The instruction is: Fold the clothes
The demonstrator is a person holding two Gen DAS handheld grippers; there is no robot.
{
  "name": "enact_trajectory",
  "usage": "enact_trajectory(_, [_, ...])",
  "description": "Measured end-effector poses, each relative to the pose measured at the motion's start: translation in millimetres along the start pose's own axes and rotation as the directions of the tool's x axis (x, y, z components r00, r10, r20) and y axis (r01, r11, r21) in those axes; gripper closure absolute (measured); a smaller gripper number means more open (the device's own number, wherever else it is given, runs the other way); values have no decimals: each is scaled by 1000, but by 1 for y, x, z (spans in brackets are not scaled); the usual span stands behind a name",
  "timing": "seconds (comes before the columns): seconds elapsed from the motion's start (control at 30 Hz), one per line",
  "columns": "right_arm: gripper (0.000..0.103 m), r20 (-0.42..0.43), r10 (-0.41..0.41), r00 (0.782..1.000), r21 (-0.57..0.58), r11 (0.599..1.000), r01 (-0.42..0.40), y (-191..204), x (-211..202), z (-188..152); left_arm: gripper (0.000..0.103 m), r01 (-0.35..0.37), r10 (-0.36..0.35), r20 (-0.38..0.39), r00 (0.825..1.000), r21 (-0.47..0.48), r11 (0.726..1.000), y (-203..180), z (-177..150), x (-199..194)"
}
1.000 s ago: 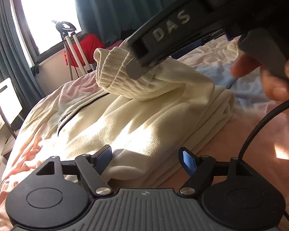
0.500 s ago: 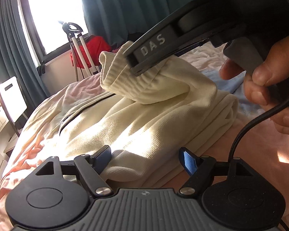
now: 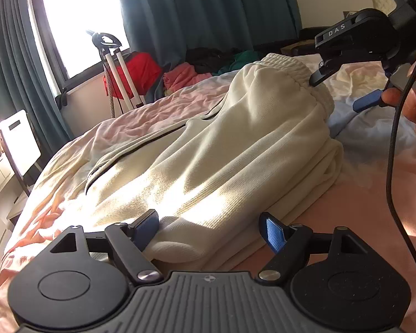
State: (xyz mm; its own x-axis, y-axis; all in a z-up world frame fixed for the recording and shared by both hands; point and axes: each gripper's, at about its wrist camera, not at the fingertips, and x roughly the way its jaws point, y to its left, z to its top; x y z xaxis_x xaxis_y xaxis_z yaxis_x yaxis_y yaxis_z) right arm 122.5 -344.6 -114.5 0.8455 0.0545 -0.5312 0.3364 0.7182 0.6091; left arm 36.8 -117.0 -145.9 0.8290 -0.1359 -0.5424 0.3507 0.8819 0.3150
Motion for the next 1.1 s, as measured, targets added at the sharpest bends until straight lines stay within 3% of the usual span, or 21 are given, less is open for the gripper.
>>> enact_trajectory(0.17, [24, 47, 120, 992, 18, 992, -121, 7, -8, 0, 23, 6, -6, 3, 1000, -10, 1000, 4, 2, -1])
enact_trajectory(0.27, [14, 8, 139, 990, -34, 990, -139, 19, 1, -1, 23, 8, -8, 5, 1000, -16, 1000, 5, 2, -1])
enact_trajectory(0.4, [13, -47, 160, 986, -101, 981, -164, 35, 14, -3, 23, 6, -6, 11, 1000, -17, 1000, 6, 3, -1])
enact_trajectory(0.5, [13, -68, 97, 993, -201, 974, -109, 44, 27, -7, 23, 5, -4, 20, 1000, -17, 1000, 6, 3, -3])
enact_trajectory(0.83, [16, -166, 77, 983, 5, 997, -78, 5, 50, -9, 23, -8, 9, 48, 999, -25, 1000, 5, 3, -8])
enact_trajectory(0.93, [29, -196, 75, 978, 66, 996, -64, -6, 57, -9, 22, -13, 15, 62, 998, -33, 999, 5, 3, -11])
enact_trajectory(1.03, [50, -146, 91, 985, 9, 996, -91, 5, 43, -5, 22, -18, 20, 66, 998, -25, 1000, 4, 4, -11])
enact_trajectory(1.1, [57, -102, 118, 988, -27, 992, -121, 12, 31, -1, 22, -22, 23, 69, 997, -15, 1000, 2, 3, -12])
